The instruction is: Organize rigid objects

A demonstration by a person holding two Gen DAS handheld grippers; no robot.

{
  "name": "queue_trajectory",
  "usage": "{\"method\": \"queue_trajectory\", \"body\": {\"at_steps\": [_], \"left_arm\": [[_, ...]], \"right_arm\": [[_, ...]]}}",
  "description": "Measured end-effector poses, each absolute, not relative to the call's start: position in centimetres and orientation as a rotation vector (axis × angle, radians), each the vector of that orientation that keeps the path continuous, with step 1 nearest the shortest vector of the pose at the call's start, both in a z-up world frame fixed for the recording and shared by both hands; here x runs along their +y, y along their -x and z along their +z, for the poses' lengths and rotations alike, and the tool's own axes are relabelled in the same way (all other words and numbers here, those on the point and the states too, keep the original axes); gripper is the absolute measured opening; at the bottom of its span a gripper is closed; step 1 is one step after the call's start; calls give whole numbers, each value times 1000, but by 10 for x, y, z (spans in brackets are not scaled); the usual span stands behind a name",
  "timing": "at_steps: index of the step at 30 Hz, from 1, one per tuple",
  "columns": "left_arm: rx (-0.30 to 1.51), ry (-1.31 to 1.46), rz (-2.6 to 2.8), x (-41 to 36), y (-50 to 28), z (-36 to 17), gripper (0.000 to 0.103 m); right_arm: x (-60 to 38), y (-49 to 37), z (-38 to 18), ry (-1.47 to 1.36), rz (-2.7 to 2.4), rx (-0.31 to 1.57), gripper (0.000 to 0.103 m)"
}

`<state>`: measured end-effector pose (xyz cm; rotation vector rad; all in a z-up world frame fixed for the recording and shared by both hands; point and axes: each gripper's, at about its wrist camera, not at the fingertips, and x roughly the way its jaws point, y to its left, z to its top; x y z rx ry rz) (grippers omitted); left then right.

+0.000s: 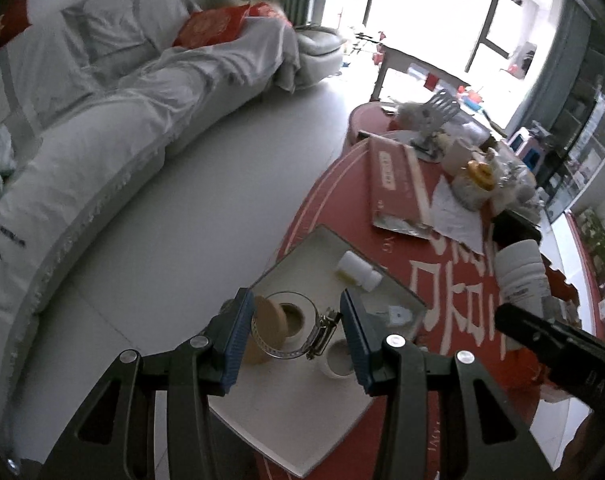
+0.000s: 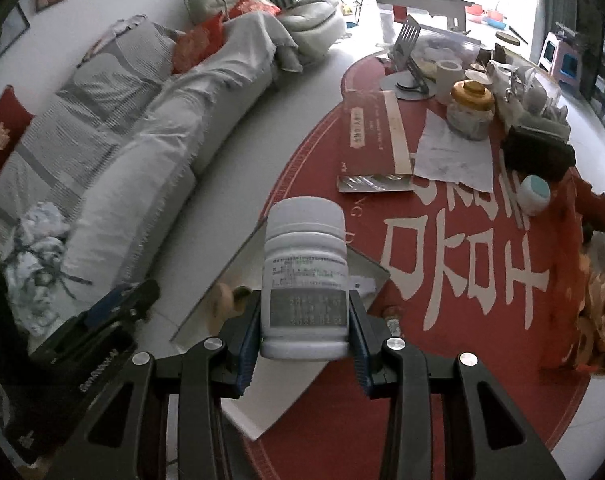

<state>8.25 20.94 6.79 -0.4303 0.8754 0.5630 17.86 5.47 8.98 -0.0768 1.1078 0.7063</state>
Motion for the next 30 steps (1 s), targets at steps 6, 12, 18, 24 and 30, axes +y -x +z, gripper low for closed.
{"method": "queue_trajectory", "body": {"at_steps": [6, 12, 18, 24, 30], "left_arm": [[885, 413, 586, 220, -94, 58, 48], [928, 433, 578, 229, -102, 37, 48], [990, 415, 576, 226, -113, 10, 49], [1039, 383, 584, 217, -115, -14, 85], [1084, 400, 583, 213, -113, -30, 103]], "right_arm": [[83, -190, 80, 134, 707, 1117, 41], [106, -195, 59, 143, 724, 1168, 38], [113, -199, 34, 175, 701, 1223, 38], [104, -201, 15, 180, 663, 1268, 80], [94, -195, 1, 190, 631, 1314, 81]]}}
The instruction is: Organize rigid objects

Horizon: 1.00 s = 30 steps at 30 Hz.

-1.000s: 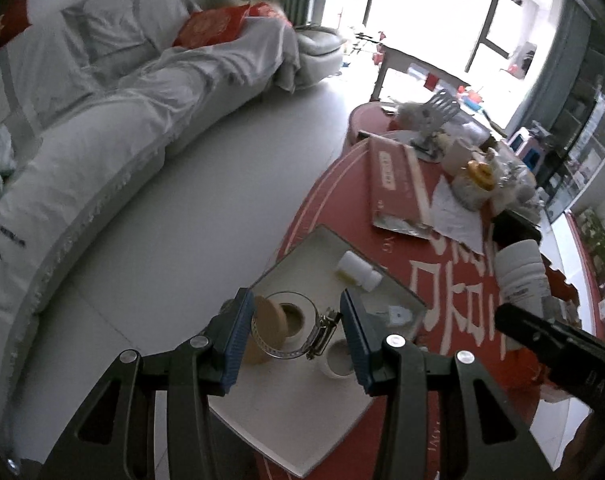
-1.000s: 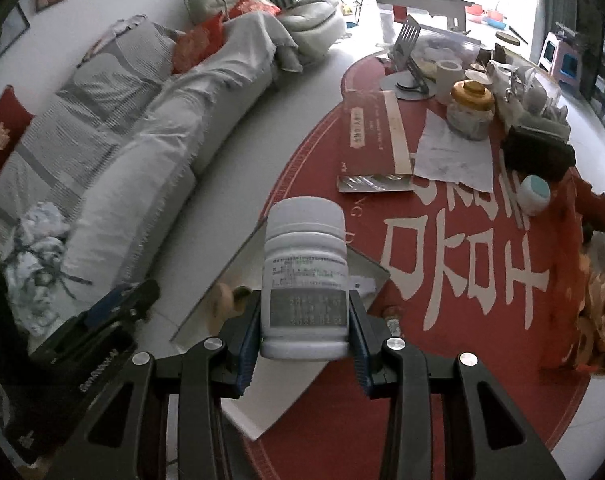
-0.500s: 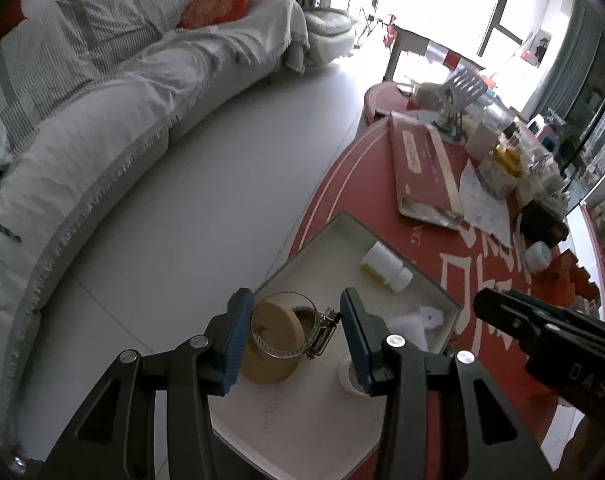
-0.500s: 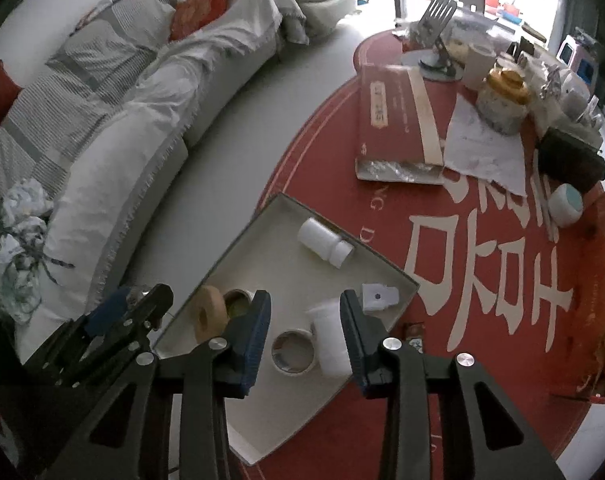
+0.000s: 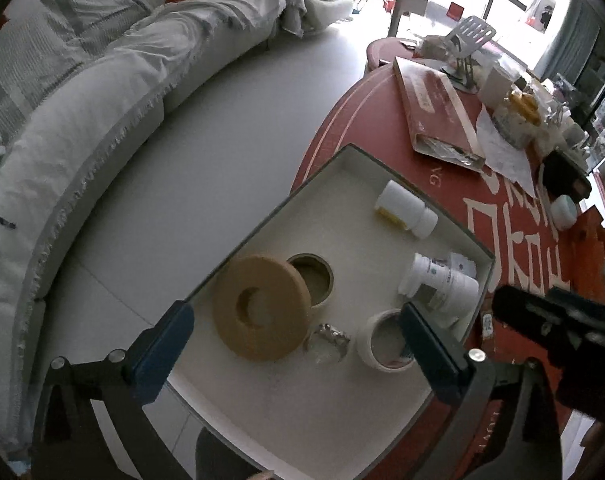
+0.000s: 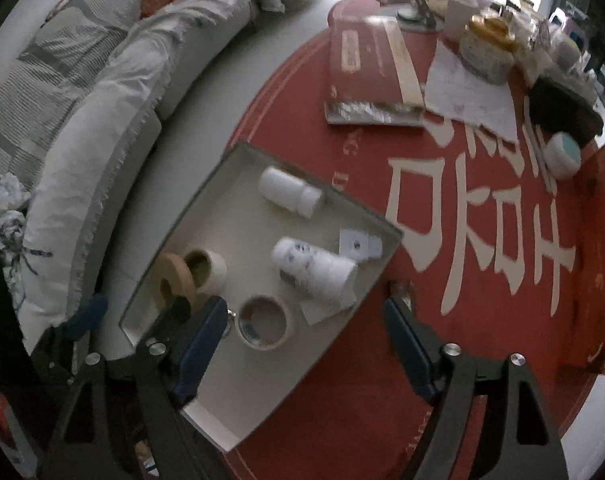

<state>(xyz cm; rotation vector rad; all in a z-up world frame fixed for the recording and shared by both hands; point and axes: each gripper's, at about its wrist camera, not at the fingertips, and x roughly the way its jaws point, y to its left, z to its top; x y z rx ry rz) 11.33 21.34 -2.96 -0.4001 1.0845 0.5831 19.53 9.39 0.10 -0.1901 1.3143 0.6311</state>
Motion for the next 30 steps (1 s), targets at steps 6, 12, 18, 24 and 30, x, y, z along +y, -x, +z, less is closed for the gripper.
{"method": "queue_trajectory", "body": {"at_steps": [6, 12, 18, 24, 30], "left_arm": [[1092, 388, 608, 211, -111, -31, 103], [1077, 394, 622, 216, -105, -24, 103], [1076, 394, 629, 218, -101, -23, 103], [1083, 361, 631, 215, -99, -23, 103], [950, 408, 587, 215, -73, -4, 103]], "right_arm": [[91, -192, -5, 187, 615, 1335, 82], [97, -188, -1, 194, 623, 1322, 82], [100, -186, -1, 196, 621, 1329, 82], [99, -185, -3, 183, 605, 1341, 82], [92, -185, 1, 141, 576, 1328, 103]]}}
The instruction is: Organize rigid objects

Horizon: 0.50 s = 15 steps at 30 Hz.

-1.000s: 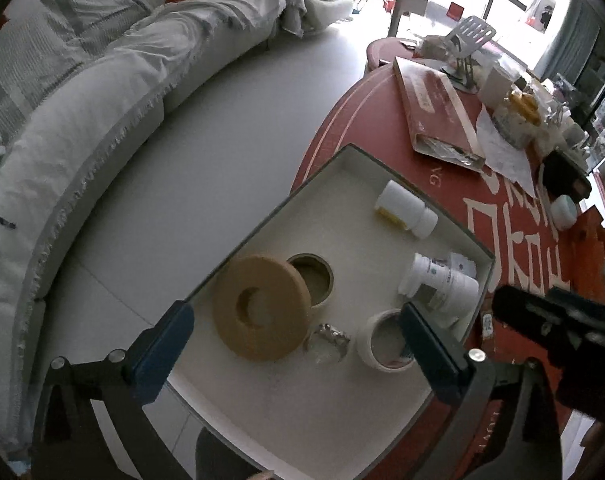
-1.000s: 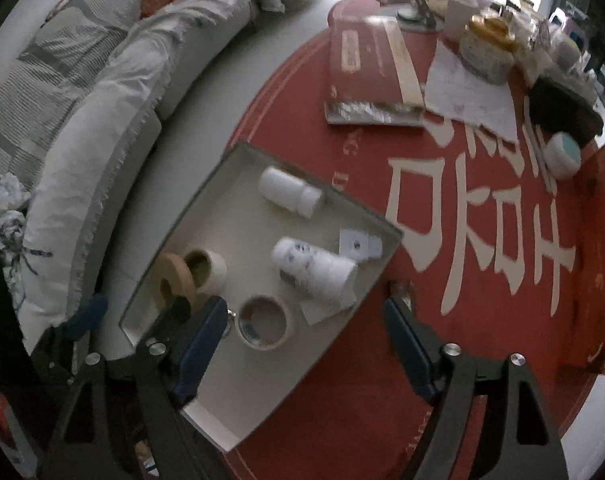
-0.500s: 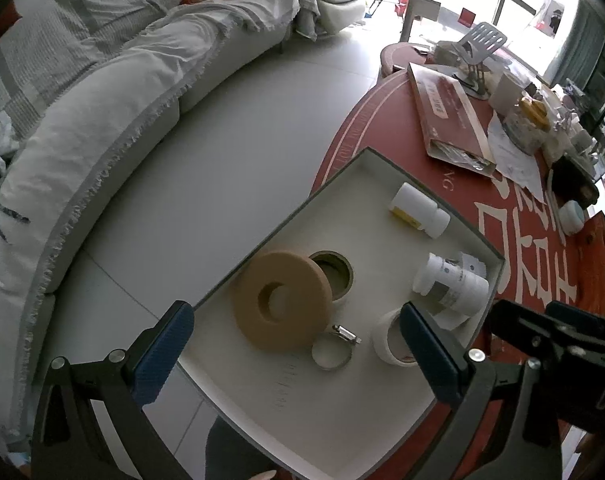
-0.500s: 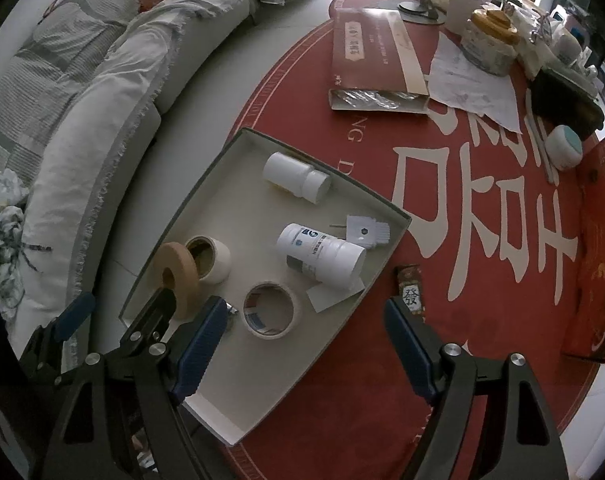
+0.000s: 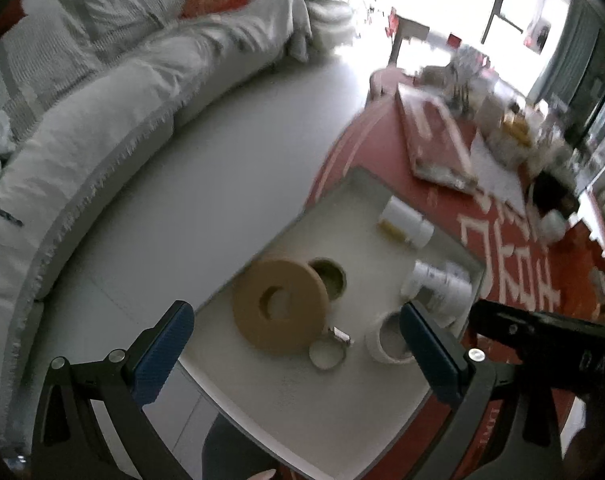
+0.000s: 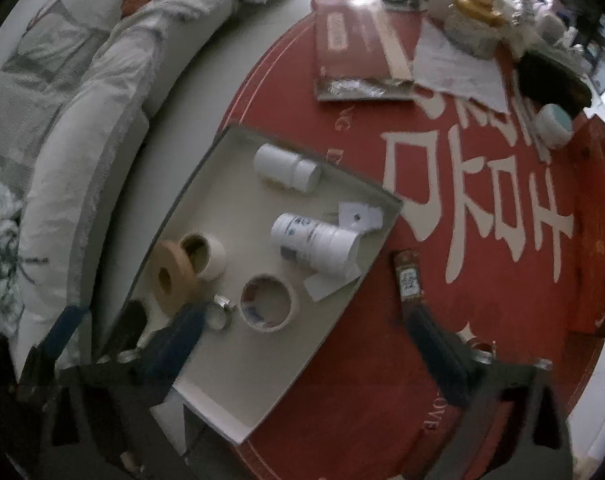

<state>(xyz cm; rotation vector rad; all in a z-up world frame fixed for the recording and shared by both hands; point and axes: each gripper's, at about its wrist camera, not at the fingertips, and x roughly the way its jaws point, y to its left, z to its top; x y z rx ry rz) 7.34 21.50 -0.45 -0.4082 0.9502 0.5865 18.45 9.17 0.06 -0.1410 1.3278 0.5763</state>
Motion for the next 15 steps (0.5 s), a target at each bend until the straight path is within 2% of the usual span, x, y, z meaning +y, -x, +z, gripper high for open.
{"method": "queue_trajectory", "body": {"at_steps": [10, 15], "left_arm": [[759, 473, 508, 216, -27, 45, 102], [839, 464, 483, 217, -22, 44, 103]], "right_arm": [[91, -171, 12, 25, 692, 1322, 103], [90, -162, 19, 44, 696, 1306, 103]]}}
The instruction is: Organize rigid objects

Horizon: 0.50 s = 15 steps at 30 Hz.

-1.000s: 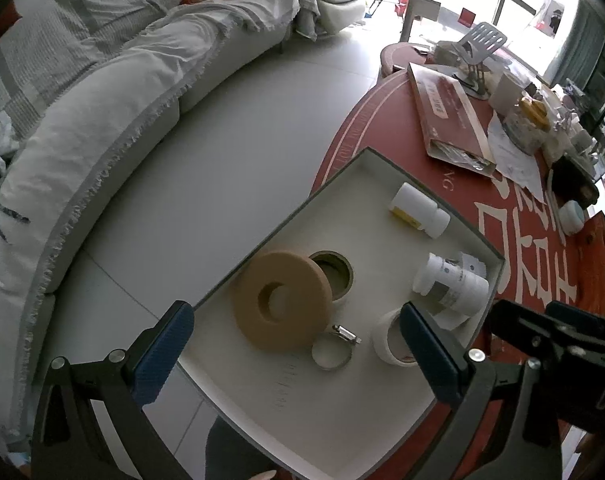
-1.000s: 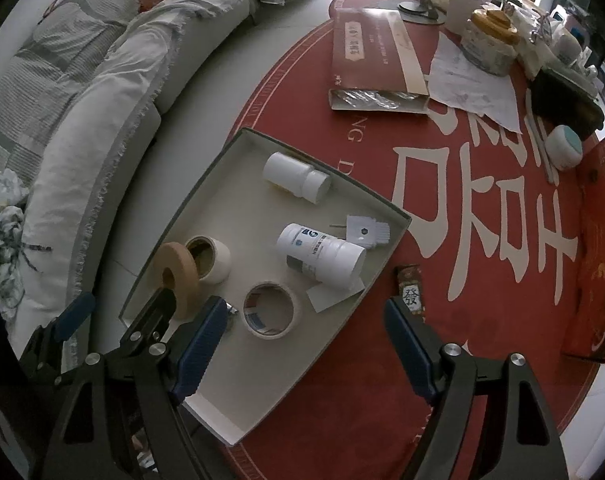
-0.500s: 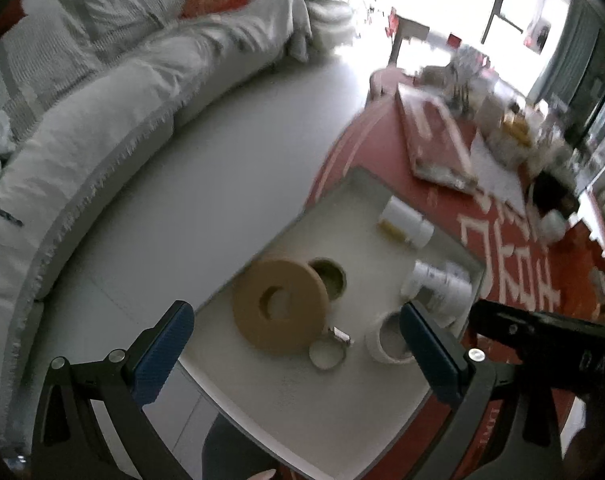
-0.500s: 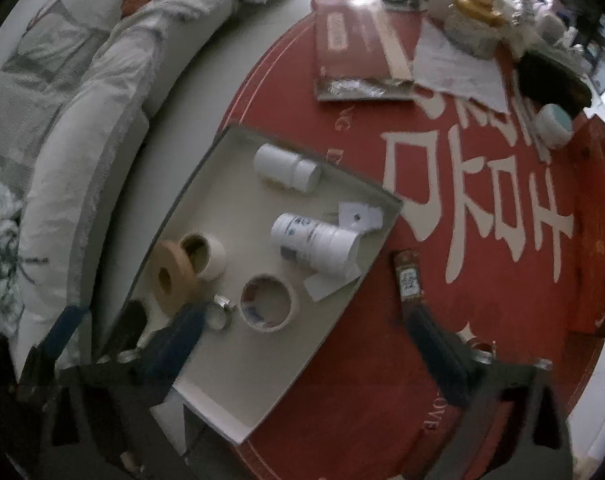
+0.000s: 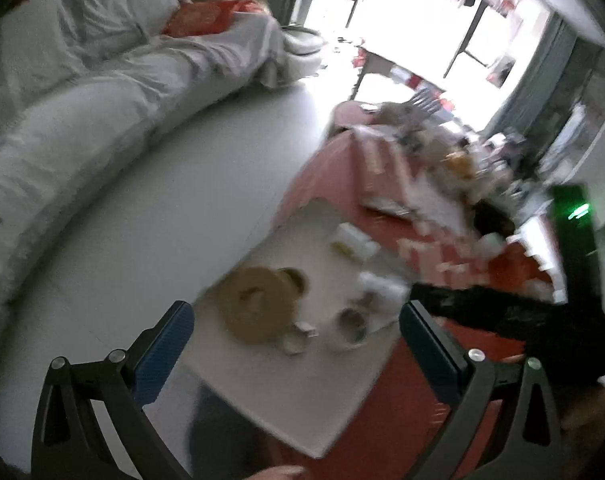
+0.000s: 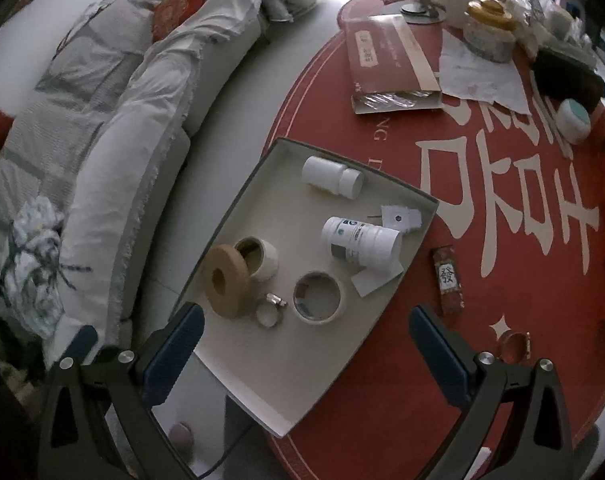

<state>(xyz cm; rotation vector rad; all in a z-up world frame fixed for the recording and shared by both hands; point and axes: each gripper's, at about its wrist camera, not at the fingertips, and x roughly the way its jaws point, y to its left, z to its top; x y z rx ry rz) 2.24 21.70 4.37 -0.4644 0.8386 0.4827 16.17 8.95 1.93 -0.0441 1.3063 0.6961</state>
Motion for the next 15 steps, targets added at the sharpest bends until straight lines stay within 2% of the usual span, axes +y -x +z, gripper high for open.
{"method": "queue_trajectory", "body": {"at_steps": [6, 15], "left_arm": [[968, 426, 505, 204, -18, 26, 103], [1043, 397, 535, 188, -18, 14, 103]], "right_arm": [[93, -146, 22, 102, 690, 1283, 103], [89, -129, 5, 126, 722, 1328, 103]]}}
